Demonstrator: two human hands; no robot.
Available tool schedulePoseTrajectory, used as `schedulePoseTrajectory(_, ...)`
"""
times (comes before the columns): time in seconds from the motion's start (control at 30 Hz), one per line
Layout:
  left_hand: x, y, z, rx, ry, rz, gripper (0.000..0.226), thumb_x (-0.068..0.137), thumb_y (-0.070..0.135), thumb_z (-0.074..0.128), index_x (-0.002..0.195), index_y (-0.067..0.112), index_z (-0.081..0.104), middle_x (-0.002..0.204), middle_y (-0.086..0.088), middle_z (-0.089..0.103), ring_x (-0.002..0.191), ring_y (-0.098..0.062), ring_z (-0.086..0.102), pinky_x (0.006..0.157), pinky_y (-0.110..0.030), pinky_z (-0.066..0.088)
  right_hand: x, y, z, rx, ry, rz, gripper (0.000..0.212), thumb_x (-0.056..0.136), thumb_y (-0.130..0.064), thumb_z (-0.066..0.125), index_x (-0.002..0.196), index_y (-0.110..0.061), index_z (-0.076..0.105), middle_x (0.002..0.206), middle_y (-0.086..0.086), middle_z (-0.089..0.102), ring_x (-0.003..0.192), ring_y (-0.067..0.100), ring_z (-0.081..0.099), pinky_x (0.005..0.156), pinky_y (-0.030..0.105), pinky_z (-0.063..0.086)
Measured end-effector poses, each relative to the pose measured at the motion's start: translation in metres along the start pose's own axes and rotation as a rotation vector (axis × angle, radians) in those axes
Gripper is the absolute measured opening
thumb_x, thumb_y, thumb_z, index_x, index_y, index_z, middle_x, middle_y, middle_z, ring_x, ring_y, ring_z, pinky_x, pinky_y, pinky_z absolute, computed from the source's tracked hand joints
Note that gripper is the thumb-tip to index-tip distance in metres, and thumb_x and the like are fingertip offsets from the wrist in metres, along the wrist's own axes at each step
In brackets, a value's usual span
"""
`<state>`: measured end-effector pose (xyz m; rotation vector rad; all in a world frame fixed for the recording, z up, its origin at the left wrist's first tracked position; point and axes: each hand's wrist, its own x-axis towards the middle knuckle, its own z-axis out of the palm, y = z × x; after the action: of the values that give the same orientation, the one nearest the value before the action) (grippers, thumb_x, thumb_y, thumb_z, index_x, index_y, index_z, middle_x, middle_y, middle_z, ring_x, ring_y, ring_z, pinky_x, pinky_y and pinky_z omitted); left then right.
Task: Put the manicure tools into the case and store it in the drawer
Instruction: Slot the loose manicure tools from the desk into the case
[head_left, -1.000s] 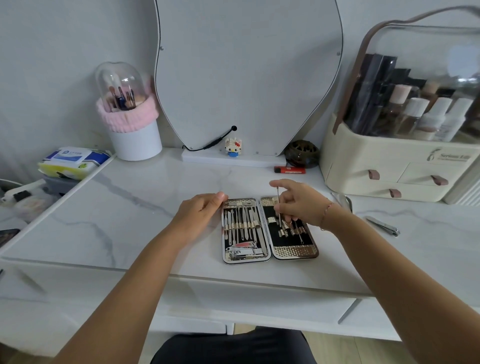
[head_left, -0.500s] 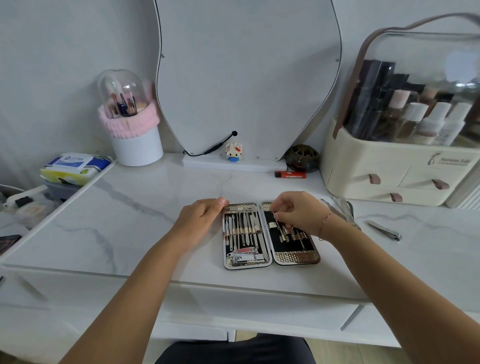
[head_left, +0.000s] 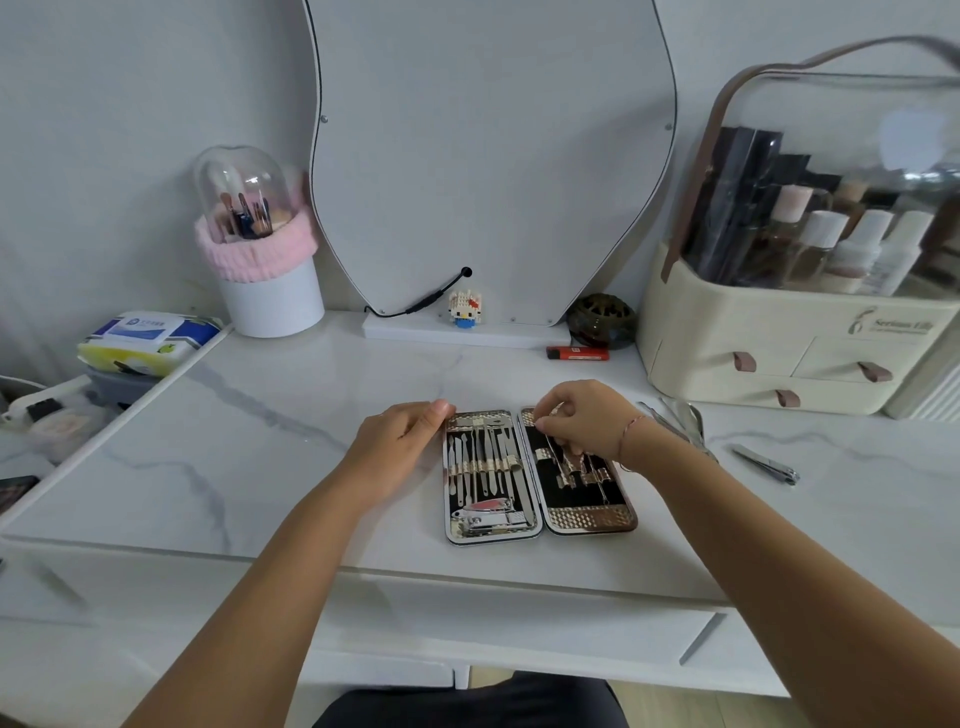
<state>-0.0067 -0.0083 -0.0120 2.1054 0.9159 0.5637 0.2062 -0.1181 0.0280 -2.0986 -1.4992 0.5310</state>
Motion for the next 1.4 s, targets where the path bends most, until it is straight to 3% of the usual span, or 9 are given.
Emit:
schedulePoseTrajectory(0.3, 0.001, -0.001, 0.000, 0.014, -0.005, -0.003, 0.056, 0.089, 0.063, 0.025, 0.119, 0.034, 0.062, 0.123, 0.009, 0.062, 0.119, -0.011, 0.050, 0.092, -0.025, 0.031, -0.003, 0.000, -0.002, 0.016, -0.021, 0.016, 0.012, 0.087, -0.020, 0.061, 0.076, -0.016, 0.063, 0.036, -0.012, 0.053, 0.034, -0.003, 0.048, 0.050, 0.014, 0.037)
schedulePoseTrajectory(0.53, 0.003, -0.004, 0.001, 0.005, -0.004, -0.003, 0.057, 0.087, 0.066, 0.025, 0.116, 0.036, 0.063, 0.123, 0.006, 0.064, 0.120, -0.013, 0.051, 0.094, -0.026, 0.033, -0.014, 0.000, -0.003, 0.051, -0.015, -0.007, 0.010, 0.086, -0.024, 0.062, 0.082, -0.016, 0.068, 0.060, -0.002, 0.063, 0.052, 0.005, 0.055, 0.060, 0.018, 0.045)
schedulePoseTrajectory(0.63, 0.003, -0.005, 0.001, 0.025, 0.000, 0.016, 0.056, 0.088, 0.065, 0.025, 0.118, 0.036, 0.063, 0.124, 0.011, 0.062, 0.120, -0.011, 0.049, 0.093, -0.025, 0.031, -0.027, 0.013, -0.014, 0.145, 0.103, -0.035, 0.008, 0.085, -0.022, 0.065, 0.086, -0.017, 0.070, 0.073, -0.005, 0.069, 0.062, 0.002, 0.060, 0.064, 0.015, 0.049)
schedulePoseTrajectory(0.73, 0.004, -0.006, 0.001, 0.026, 0.002, 0.033, 0.057, 0.087, 0.065, 0.025, 0.118, 0.035, 0.063, 0.125, 0.012, 0.061, 0.122, -0.011, 0.049, 0.094, -0.025, 0.031, -0.043, 0.042, -0.039, 0.171, 0.317, 0.010, 0.007, 0.081, -0.017, 0.069, 0.075, -0.019, 0.069, 0.062, -0.011, 0.065, 0.053, 0.000, 0.056, 0.056, 0.012, 0.042)
schedulePoseTrajectory(0.8, 0.006, -0.008, 0.002, 0.020, 0.002, 0.028, 0.058, 0.087, 0.065, 0.026, 0.119, 0.034, 0.062, 0.127, 0.011, 0.060, 0.124, -0.010, 0.047, 0.098, -0.025, 0.031, -0.053, 0.064, -0.056, 0.123, 0.466, 0.122, 0.009, 0.080, -0.015, 0.069, 0.071, -0.013, 0.068, 0.056, -0.006, 0.060, 0.054, 0.008, 0.053, 0.051, 0.011, 0.038)
schedulePoseTrajectory(0.87, 0.007, -0.011, 0.002, 0.004, 0.002, 0.026, 0.059, 0.086, 0.067, 0.027, 0.120, 0.034, 0.063, 0.130, 0.012, 0.059, 0.127, -0.009, 0.046, 0.102, -0.025, 0.030, -0.060, 0.082, -0.065, 0.048, 0.522, 0.237, 0.013, 0.078, -0.018, 0.072, 0.072, -0.007, 0.068, 0.062, 0.002, 0.058, 0.064, 0.017, 0.052, 0.060, 0.018, 0.040)
schedulePoseTrajectory(1.07, 0.006, -0.010, 0.002, 0.010, -0.002, 0.017, 0.063, 0.084, 0.069, 0.025, 0.121, 0.035, 0.062, 0.132, 0.012, 0.057, 0.128, -0.009, 0.044, 0.103, -0.025, 0.028, -0.055, 0.094, -0.051, -0.053, 0.435, 0.345, 0.028, 0.072, -0.032, 0.076, 0.082, -0.011, 0.060, 0.074, 0.000, 0.058, 0.074, 0.022, 0.055, 0.067, 0.029, 0.040)
schedulePoseTrajectory(1.3, 0.004, -0.008, 0.002, 0.017, -0.002, 0.013, 0.062, 0.085, 0.068, 0.025, 0.122, 0.034, 0.061, 0.131, 0.011, 0.057, 0.127, -0.009, 0.045, 0.100, -0.025, 0.029, -0.049, 0.090, -0.052, -0.048, 0.424, 0.402, 0.023, 0.071, -0.020, 0.077, 0.084, -0.012, 0.060, 0.084, 0.005, 0.060, 0.080, 0.024, 0.055, 0.069, 0.027, 0.038)
schedulePoseTrajectory(1.4, 0.005, -0.008, 0.001, 0.014, -0.003, 0.015, 0.061, 0.085, 0.069, 0.025, 0.121, 0.035, 0.061, 0.130, 0.012, 0.058, 0.126, -0.009, 0.046, 0.099, -0.025, 0.029, -0.049, 0.088, -0.055, -0.020, 0.427, 0.414, 0.021, 0.071, -0.016, 0.076, 0.085, -0.013, 0.061, 0.076, 0.000, 0.057, 0.078, 0.022, 0.054, 0.068, 0.026, 0.037)
